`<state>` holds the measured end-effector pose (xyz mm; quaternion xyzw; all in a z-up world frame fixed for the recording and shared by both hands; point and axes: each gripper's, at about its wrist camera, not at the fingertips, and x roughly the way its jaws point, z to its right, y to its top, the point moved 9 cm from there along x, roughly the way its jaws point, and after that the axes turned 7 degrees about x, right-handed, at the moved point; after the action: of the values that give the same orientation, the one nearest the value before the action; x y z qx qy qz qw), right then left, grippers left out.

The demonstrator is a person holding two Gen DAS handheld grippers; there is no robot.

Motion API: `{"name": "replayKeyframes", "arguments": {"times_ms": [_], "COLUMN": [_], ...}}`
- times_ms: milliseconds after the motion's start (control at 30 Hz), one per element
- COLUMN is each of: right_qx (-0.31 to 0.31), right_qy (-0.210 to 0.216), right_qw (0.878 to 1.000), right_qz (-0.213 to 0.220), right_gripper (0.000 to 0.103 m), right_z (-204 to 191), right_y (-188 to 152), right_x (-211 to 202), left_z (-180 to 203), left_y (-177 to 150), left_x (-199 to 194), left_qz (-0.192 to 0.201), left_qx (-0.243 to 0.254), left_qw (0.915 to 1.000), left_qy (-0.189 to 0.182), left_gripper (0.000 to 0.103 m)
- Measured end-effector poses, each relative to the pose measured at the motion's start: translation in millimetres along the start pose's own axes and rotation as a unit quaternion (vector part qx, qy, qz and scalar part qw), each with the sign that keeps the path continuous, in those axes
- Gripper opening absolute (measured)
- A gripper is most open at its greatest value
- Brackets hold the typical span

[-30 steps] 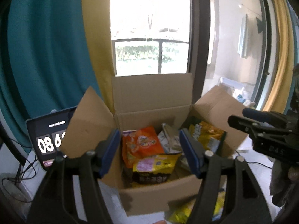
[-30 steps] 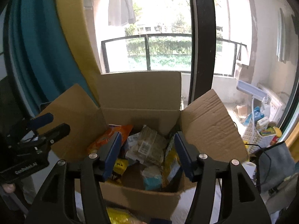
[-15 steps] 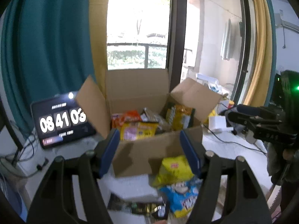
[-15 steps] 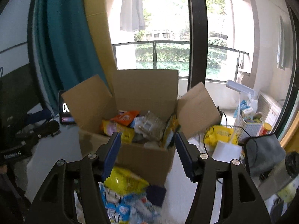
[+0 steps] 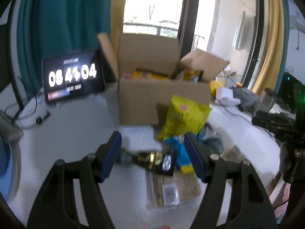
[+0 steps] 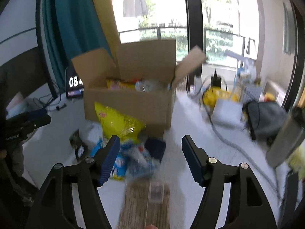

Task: Organize snacks
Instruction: 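Move both grippers back from the box toward the remaining packs, then close the right gripper on a clear-wrapped bread pack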

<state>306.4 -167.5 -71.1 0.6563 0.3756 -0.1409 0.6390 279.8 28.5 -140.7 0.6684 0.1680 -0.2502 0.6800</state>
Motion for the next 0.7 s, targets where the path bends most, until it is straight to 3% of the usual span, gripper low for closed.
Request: {"name": "replayKeyframes", "arguments": {"times_ms": [300,533,700], "right_qx": [0.031,0.08,0.121], "right_qy": [-0.003,0.036,0.082], "right_qw": [0.997,0.99,0.982], "right_qz": [-0.073,-0.111,-0.117], "right_gripper": [0.076,0.077,0.077], "right_z": [30.0,38.3,35.1], "right_y": [-76.2,-114.9,-122.4], "right_x": [31.5,42.9,46.2], "left_z": [3.4,29.9,47.6], "left_y": [-62.6,-96.0,-105.2], "left_x": [21.2,41.1,54.1], "left_qz": [-0.053,-0.11,-0.135], "left_qx": [-0.041,-0.05,-0.038], "left_qw": [0.9977,0.991,0.987], "left_qy": [-0.004,-0.058,-0.077], "left_gripper": [0.069,0.071,0.075]}}
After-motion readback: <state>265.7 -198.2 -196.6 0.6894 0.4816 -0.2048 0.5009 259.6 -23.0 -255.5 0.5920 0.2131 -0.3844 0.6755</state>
